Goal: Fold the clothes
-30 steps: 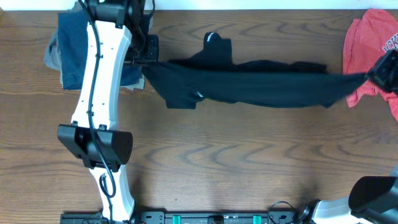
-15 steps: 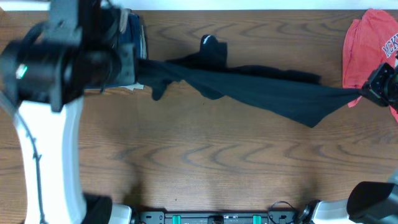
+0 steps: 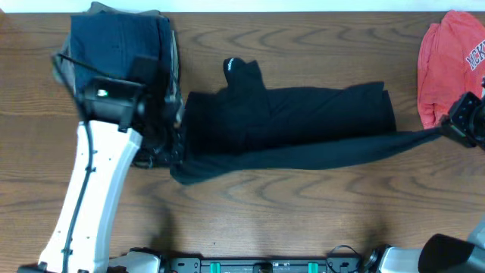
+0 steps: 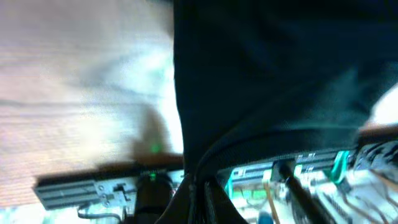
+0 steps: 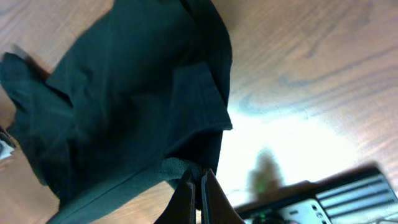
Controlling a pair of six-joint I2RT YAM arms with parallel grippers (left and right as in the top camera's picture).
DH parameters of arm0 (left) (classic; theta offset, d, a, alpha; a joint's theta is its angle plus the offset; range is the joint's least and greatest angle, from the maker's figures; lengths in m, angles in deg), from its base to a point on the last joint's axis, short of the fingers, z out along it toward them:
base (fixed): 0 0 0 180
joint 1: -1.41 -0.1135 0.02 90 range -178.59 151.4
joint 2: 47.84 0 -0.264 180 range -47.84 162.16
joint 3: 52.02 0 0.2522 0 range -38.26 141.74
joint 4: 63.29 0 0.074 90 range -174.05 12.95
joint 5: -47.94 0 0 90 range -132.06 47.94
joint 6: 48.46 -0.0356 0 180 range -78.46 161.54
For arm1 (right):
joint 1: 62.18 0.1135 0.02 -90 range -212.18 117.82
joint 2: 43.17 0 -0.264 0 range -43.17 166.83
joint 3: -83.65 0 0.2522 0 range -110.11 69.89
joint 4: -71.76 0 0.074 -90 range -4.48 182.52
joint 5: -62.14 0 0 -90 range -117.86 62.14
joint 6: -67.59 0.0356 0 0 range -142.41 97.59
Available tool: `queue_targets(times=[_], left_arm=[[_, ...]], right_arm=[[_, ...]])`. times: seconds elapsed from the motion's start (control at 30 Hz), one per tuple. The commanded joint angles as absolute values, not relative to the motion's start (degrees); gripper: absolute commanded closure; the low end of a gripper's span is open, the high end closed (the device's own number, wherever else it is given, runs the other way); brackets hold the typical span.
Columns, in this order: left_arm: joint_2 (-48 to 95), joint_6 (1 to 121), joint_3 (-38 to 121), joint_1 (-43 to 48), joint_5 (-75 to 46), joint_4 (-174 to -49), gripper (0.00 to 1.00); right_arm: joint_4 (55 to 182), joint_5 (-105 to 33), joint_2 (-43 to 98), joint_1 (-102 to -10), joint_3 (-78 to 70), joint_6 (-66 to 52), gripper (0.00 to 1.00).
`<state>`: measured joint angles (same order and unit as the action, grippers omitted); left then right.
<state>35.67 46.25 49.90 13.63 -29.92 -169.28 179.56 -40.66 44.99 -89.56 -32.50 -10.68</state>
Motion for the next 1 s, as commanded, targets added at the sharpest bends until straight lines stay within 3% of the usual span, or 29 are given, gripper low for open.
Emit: queue_targets(times=[0.0, 0.2, 0.43, 0.5, 0.57, 0.6, 0.73, 0.77, 0.8, 0.87, 0.93, 0.97], left_arm=[[34.01, 46.91, 44.92, 13.77, -28.91, -170.39, 0.94], [33.22, 49.36, 39.54, 13.77, -28.98, -170.37, 0.94], [31.82, 49.36, 37.2, 13.77, -28.98, -170.61, 0.94], [31.34, 49.36, 36.81, 13.77, -28.98, -171.29, 0.94], [30.88, 49.36, 36.4, 13.77, -28.98, -172.27, 0.94], [30.6, 49.38, 36.07, 13.77, -28.95, -172.65, 0.94], [29.83, 49.36, 35.24, 13.77, -27.53, -172.67, 0.93], [29.83, 49.38, 35.22, 13.77, -27.49, -172.71, 0.86], [29.85, 49.38, 35.22, 13.77, -27.49, -172.58, 0.7], [29.85, 49.36, 35.22, 13.77, -27.49, -171.66, 0.61], [29.85, 49.36, 35.22, 13.77, -27.49, -169.08, 0.5], [29.85, 49.36, 35.22, 13.77, -27.47, -167.53, 0.38]], right_arm=[[180.83, -38.19, 40.4, -89.01, -32.37, -11.34, 0.99], [182.84, -38.12, 34.3, -88.44, -31.04, -12.02, 0.99], [180.7, -38.12, 24.38, -88.38, -16.55, -11.43, 0.99], [178.97, -38.12, 22.08, -88.36, -11.71, -11.32, 0.92], [177.6, -38.12, 20.86, -88.38, -8.59, -11.32, 0.66], [176.79, -38.12, 20.49, -88.38, -7.23, -11.34, 0.57], [175.02, -38.32, 20.86, -88.36, -6.36, -11.19, 0.56], [174.4, -38.41, 20.92, -88.38, -6.36, -10.79, 0.52], [173.51, -38.45, 20.95, -88.36, -6.36, -10.42, 0.43], [171.96, -38.84, 20.95, -88.36, -6.36, -10.31, 0.31], [170.08, -39.09, 20.97, -88.36, -6.36, -10.22, 0.26], [169.31, -39.3, 20.97, -88.36, -6.36, -10.22, 0.25]])
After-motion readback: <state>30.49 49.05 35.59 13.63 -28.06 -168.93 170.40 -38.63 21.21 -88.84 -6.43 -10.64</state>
